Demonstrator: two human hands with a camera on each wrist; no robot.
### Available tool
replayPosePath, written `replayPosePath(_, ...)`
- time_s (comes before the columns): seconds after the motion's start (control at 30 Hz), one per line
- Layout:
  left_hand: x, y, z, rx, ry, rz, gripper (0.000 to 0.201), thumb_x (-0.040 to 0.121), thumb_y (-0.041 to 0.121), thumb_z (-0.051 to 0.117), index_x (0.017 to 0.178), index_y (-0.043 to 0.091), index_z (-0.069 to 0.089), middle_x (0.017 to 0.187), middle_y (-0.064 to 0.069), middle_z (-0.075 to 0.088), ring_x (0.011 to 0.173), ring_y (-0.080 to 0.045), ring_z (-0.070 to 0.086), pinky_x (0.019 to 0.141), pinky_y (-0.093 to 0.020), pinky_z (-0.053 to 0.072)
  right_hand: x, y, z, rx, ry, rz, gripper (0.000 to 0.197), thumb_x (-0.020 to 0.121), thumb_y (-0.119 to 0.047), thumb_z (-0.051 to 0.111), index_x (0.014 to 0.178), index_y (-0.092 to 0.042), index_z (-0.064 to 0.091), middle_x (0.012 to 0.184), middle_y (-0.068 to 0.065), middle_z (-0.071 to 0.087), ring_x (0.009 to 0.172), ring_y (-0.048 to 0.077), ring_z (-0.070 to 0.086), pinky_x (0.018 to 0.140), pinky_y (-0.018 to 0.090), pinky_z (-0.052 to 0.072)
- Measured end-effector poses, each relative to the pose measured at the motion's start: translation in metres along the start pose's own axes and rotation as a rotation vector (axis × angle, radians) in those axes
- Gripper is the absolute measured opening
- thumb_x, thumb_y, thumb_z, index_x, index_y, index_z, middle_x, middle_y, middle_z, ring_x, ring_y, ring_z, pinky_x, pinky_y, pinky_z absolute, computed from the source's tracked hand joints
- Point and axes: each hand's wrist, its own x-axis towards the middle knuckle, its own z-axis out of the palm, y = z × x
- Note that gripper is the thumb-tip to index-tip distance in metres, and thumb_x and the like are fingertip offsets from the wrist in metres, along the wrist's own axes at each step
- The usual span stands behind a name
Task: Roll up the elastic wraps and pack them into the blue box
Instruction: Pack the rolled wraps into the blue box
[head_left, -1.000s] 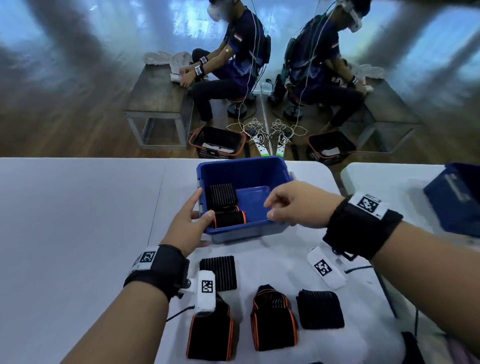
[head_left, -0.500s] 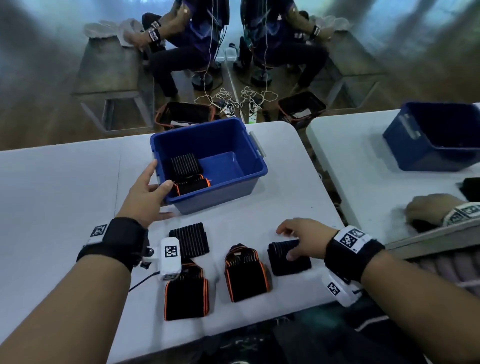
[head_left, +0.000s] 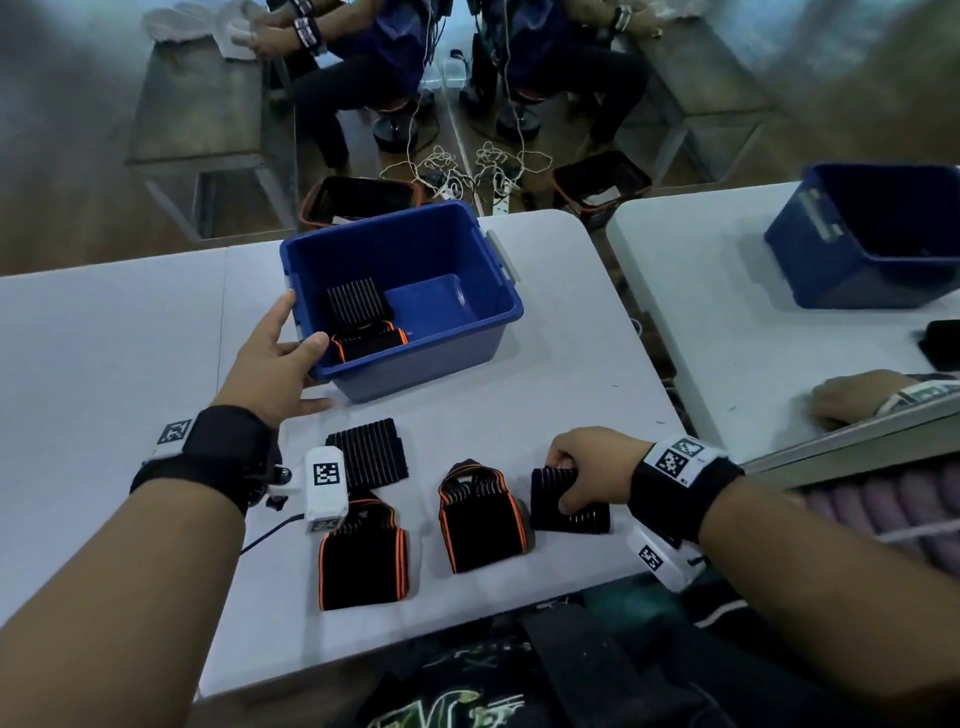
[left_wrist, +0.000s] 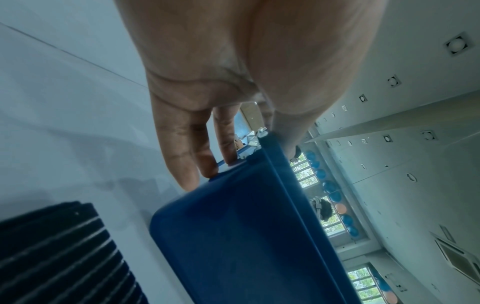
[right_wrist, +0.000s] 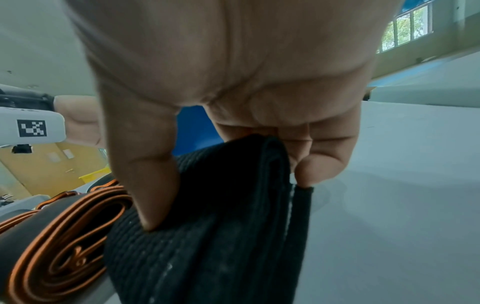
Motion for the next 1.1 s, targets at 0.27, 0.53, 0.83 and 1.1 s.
replayPosePath(0.27,-0.003,0.004,0.0,0.014,0.0,0.013,0.064,0.103,0.02,0.054,0.153,0.049,0.026,0.122,-0.015,0.065,0.087,-0.019,0.064,0.088,-0.058,0.057,-0.001,-0.006,-0.003,-0.037,-0.025,-0.05,0.033,0.064,-0.03,0.081,0.078,-0.03,0.052,0.087,-0.004,0.058,0.076,0.017,0.059,0.069,0.04,0.056)
replayPosePath(0.53,-0.004,0.004,0.0,0.025,0.006,0.02,0.064,0.103,0.021,0.054,0.154,0.047,0.025,0.115,-0.012,0.066,0.086,-0.018,0.063,0.089,-0.059,0.056,-0.002,-0.017,-0.023,0.114,0.042,-0.105,0.037,0.071,-0.026,0.082,0.099,-0.023,0.057,0.09,-0.002,0.067,0.082,0.019,0.064,0.074,0.037,0.056)
replayPosePath(0.83,-0.004,0.004,-0.003,-0.005,-0.004,0.015,0.065,0.102,0.021,0.056,0.153,0.048,0.026,0.102,-0.007,0.069,0.093,-0.024,0.064,0.082,-0.051,0.06,-0.004,-0.096,-0.155,0.172,0.24,-0.361,0.032,0.08,-0.015,0.07,0.111,-0.023,0.063,0.097,-0.003,0.068,0.087,0.013,0.065,0.078,0.027,0.053)
replayPosePath(1.1,-0.005,0.003,-0.003,-0.019,-0.02,0.024,0.064,0.101,0.026,0.057,0.15,0.055,0.026,0.117,-0.011,0.065,0.107,-0.028,0.065,0.082,-0.05,0.061,0.08,-0.174,-0.207,-0.378,0.187,-0.273,0.048,0.075,-0.016,0.082,0.12,-0.017,0.065,0.112,0.002,0.068,0.091,0.019,0.061,0.078,0.028,0.049)
